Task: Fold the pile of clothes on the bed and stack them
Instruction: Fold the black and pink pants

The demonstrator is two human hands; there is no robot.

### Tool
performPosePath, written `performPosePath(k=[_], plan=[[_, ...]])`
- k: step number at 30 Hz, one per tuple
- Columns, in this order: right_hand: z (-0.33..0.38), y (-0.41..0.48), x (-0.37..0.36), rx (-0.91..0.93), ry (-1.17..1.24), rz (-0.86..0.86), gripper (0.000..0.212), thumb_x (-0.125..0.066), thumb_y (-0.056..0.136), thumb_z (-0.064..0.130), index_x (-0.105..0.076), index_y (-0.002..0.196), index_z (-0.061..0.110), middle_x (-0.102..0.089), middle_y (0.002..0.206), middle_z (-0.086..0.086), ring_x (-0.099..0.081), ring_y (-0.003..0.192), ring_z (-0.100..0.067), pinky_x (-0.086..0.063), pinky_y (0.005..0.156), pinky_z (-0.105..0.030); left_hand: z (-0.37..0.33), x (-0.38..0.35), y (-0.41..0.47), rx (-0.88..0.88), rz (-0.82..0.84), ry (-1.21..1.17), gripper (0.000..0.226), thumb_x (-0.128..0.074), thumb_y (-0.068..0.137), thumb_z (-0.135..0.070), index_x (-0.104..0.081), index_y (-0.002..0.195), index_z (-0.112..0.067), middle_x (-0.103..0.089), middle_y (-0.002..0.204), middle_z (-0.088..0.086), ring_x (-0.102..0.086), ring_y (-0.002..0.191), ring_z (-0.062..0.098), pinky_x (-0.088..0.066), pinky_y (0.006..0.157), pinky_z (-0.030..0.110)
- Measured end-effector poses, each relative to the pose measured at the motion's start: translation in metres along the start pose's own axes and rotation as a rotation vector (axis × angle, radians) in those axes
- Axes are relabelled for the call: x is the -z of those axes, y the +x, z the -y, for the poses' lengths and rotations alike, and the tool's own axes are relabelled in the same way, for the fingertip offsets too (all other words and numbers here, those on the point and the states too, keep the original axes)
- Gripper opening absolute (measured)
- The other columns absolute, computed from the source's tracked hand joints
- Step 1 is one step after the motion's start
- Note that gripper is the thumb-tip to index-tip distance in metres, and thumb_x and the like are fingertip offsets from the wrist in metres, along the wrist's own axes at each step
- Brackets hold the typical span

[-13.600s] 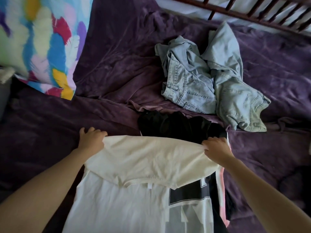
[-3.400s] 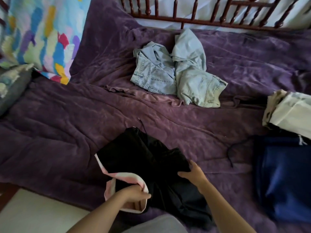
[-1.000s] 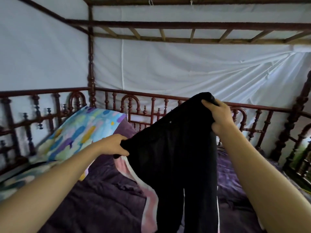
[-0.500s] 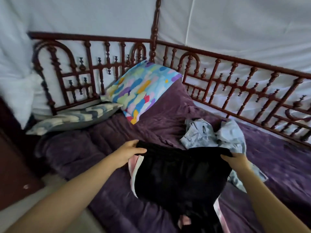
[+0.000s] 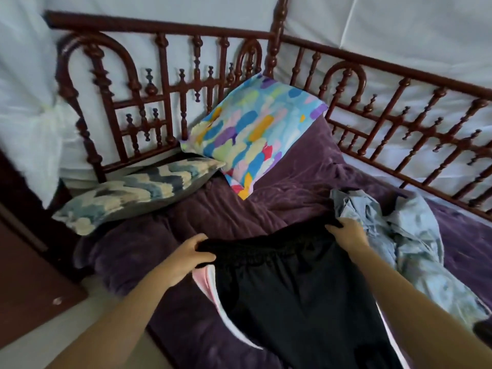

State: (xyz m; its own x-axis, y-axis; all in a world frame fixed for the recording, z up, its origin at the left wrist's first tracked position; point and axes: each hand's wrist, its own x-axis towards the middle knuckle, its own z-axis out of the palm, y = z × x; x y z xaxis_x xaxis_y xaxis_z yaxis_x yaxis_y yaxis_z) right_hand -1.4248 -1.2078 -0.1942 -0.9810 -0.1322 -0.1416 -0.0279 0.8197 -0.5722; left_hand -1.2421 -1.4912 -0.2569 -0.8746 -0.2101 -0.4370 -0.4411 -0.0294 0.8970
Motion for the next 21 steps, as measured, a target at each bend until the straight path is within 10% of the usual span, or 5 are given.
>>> performPosePath(k=[5,10,21], plan=[[0.172,0.073,-0.057,0.184,0.443,0.079,0.030,-0.058,0.091,0.017,-0.054,0.121,0.014,-0.056,0.106,-0.007,-0.052,0.103,-0.024,-0.043,0.085,-0.035,-0.042,0.146,0.034,-0.130,-0.536,-0.322,0.015,-0.056,0.087,0.005,-0.053,0.094,-0.007,-0.060,0.095,0.011,-0.057,0.083,0.021,-0.046,0.073,0.025],[0.231,0.093,-0.132,0.199,0.368,0.293,0.081,-0.061,0.090,0.020,-0.006,0.150,0.019,-0.020,0.153,-0.010,-0.029,0.137,-0.027,-0.031,0.108,-0.036,-0.022,0.235,0.071,-0.009,-0.918,0.099,0.074,-0.069,0.083,-0.015,-0.027,0.142,-0.003,-0.041,0.140,0.020,-0.043,0.125,0.032,-0.035,0.104,0.041],[-0.041,-0.021,-0.196,-0.647,0.260,0.286,0.047,-0.063,0.084,0.016,-0.046,0.126,0.007,-0.057,0.114,-0.017,-0.056,0.091,-0.023,-0.048,0.070,-0.028,0.046,0.083,0.139,-0.065,-0.197,0.974,0.074,-0.056,0.091,-0.034,-0.015,0.149,-0.016,-0.010,0.155,0.017,-0.008,0.142,0.034,-0.024,0.111,0.043]])
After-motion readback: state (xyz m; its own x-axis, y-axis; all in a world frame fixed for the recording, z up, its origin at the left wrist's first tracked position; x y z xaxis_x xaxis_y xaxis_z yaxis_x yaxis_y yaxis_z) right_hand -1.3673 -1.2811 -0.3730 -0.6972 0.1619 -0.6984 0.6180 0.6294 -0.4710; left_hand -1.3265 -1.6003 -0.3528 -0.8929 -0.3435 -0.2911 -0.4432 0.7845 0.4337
